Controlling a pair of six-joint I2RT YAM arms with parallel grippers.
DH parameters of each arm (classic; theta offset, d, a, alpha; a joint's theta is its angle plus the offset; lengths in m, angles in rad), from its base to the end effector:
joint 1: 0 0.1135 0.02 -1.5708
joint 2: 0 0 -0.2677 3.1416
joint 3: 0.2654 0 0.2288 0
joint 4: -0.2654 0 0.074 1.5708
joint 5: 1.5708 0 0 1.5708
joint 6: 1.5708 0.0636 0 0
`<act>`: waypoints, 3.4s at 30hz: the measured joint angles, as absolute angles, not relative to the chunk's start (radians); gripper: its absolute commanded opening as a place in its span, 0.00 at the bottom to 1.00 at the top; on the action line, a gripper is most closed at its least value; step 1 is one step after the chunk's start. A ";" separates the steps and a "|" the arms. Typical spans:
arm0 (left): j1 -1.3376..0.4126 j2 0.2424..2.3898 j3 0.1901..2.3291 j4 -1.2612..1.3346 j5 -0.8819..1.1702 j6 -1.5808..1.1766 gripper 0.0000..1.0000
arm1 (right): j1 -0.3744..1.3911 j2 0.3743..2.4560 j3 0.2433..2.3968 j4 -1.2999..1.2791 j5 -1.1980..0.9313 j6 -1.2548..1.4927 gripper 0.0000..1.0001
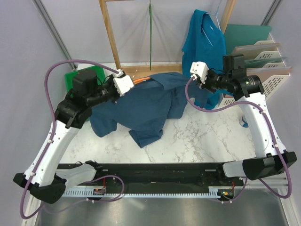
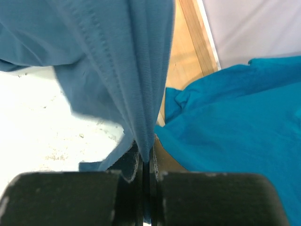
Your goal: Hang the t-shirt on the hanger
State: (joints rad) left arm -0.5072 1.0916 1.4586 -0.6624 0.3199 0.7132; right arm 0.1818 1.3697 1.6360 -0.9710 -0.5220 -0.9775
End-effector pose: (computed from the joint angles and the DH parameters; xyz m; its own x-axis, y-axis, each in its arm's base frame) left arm 0.1736 -0.1193 0.4472 0.2813 0.5542 -0.7834 0.7141 0.4245 0.5567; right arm 0.2521 0.0786 0.4082 0.0835 -0.7154 -0.6937 -0.8247 0.3412 -0.4510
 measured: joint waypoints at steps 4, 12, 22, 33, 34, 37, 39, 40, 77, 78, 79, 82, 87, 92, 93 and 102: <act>-0.553 1.049 1.404 -0.657 0.371 0.697 0.02 | 0.184 1.367 1.634 -0.963 -0.522 -0.977 0.00; -0.766 0.970 1.337 -0.789 0.385 0.858 0.02 | 0.184 1.366 1.634 -1.008 -0.527 -0.977 0.00; -0.657 1.156 1.505 -0.739 0.297 0.689 0.02 | 0.176 1.366 1.630 -0.999 -0.500 -0.979 0.00; -0.743 1.138 1.514 -0.812 0.344 0.651 0.02 | 0.178 1.370 1.630 -1.040 -0.514 -0.977 0.14; -0.702 1.159 1.545 -0.807 0.341 0.614 0.02 | 0.177 1.370 1.630 -1.034 -0.513 -0.977 0.14; -0.650 1.202 1.589 -0.790 0.321 0.562 0.02 | 0.176 1.369 1.629 -1.020 -0.513 -0.977 0.11; -0.663 1.199 1.569 -0.802 0.376 0.563 0.02 | 0.175 1.369 1.629 -1.015 -0.509 -0.977 0.08; -0.678 1.192 1.556 -0.811 0.396 0.570 0.02 | 0.175 1.369 1.629 -1.013 -0.505 -0.977 0.05; -0.558 1.320 1.694 -0.865 0.445 0.244 0.02 | 0.232 1.069 1.201 -0.441 -0.592 -0.105 0.67; -0.558 1.320 1.694 -0.865 0.448 0.242 0.02 | 0.235 1.097 1.200 -0.416 -0.569 -0.091 0.67; -0.558 1.320 1.694 -0.865 0.450 0.239 0.02 | 0.237 1.116 1.200 -0.402 -0.556 -0.083 0.68; -0.558 1.320 1.694 -0.865 0.453 0.232 0.02 | 0.249 1.178 1.200 -0.371 -0.513 -0.062 0.67; -0.558 1.320 1.694 -0.866 0.453 0.226 0.02 | 0.276 1.228 1.200 -0.349 -0.473 -0.052 0.16; -0.558 1.320 1.694 -0.866 0.437 0.218 0.02 | 0.280 1.231 1.199 -0.348 -0.444 -0.049 0.00; -0.558 1.320 1.694 -0.866 0.426 0.216 0.02 | 0.281 1.230 1.199 -0.351 -0.442 -0.052 0.00; -0.546 1.320 1.694 -0.878 0.374 0.202 0.02 | 0.290 1.085 1.113 -0.435 -0.422 -0.132 0.00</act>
